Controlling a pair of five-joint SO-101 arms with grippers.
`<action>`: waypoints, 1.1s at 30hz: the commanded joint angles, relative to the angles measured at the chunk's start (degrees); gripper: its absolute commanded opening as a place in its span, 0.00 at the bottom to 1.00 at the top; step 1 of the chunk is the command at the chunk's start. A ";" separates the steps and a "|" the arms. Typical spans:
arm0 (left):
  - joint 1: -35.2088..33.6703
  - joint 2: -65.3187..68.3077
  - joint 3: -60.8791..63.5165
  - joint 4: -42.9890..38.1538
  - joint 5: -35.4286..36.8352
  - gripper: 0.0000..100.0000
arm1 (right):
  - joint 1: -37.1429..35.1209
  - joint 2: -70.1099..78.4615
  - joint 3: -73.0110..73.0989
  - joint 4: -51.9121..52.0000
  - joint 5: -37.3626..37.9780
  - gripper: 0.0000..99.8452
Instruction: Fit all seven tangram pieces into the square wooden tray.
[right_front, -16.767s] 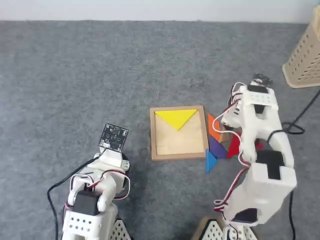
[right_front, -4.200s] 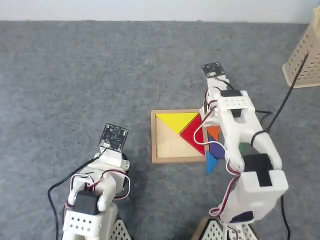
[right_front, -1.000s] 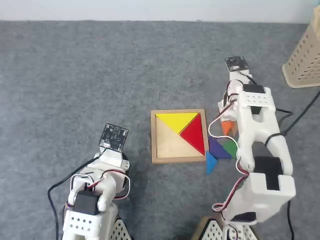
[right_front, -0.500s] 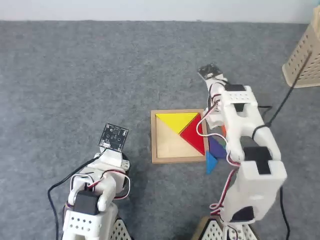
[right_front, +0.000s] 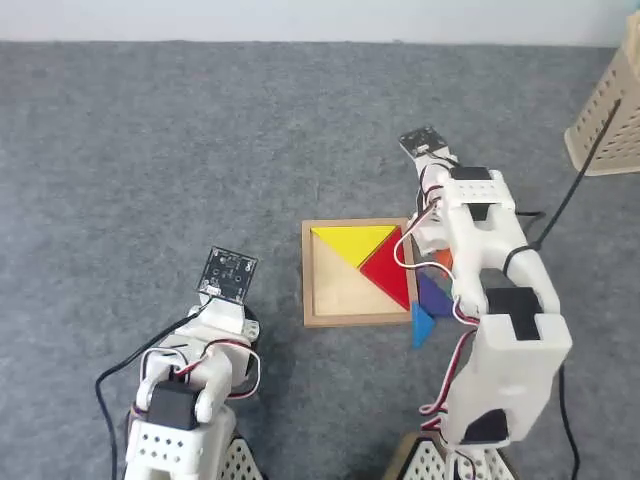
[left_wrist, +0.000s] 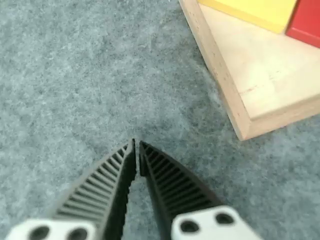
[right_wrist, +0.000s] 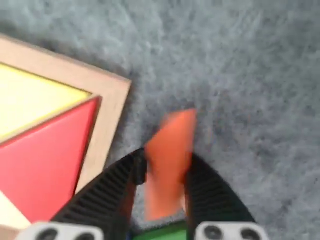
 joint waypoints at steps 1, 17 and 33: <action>-0.18 -1.14 -1.01 0.35 0.44 0.01 | -0.57 -5.41 -1.14 1.10 -2.29 0.08; -0.18 -1.14 -1.01 0.35 0.44 0.01 | 2.86 -6.02 -1.58 1.45 -2.20 0.18; -0.18 -1.14 -1.01 0.35 0.44 0.01 | 0.31 -6.81 -6.95 9.27 2.99 0.26</action>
